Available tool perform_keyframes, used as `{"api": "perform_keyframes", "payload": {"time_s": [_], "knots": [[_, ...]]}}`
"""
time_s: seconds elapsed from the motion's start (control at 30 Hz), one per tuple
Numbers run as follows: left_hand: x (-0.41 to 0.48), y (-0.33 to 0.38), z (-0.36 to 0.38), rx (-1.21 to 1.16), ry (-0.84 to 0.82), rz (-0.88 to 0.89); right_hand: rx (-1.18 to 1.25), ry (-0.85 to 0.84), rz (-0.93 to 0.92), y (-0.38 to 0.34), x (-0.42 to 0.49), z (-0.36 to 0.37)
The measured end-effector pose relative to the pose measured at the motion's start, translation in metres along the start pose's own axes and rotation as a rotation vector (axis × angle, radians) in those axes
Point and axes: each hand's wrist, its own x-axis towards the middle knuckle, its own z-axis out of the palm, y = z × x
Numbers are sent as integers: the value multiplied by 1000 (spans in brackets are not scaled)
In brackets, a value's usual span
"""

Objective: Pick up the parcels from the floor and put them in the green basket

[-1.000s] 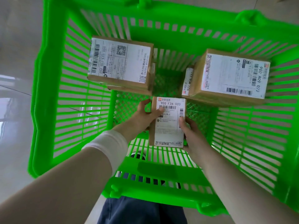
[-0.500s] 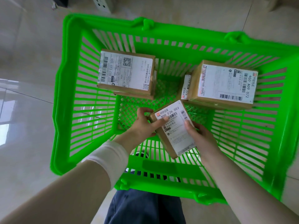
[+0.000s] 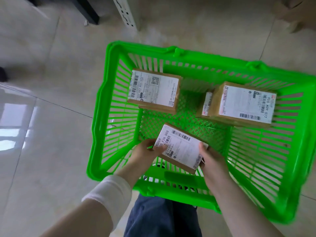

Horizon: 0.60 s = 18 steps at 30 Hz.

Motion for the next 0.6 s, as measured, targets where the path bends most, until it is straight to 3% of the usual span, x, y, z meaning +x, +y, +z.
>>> {"api": "perform_keyframes", "payload": {"time_s": [0.13, 0.23, 0.37, 0.6], "knots": [[10, -1, -17, 224, 119, 43, -101, -48, 1, 4, 19, 32], [27, -5, -25, 232, 213, 0, -171, -71, -11, 6, 34, 56], [45, -15, -25, 293, 226, -110, -318, -74, -76, 12, 48, 77], [56, -18, -24, 368, 229, -152, -400, -51, -153, 19, 54, 83]]}}
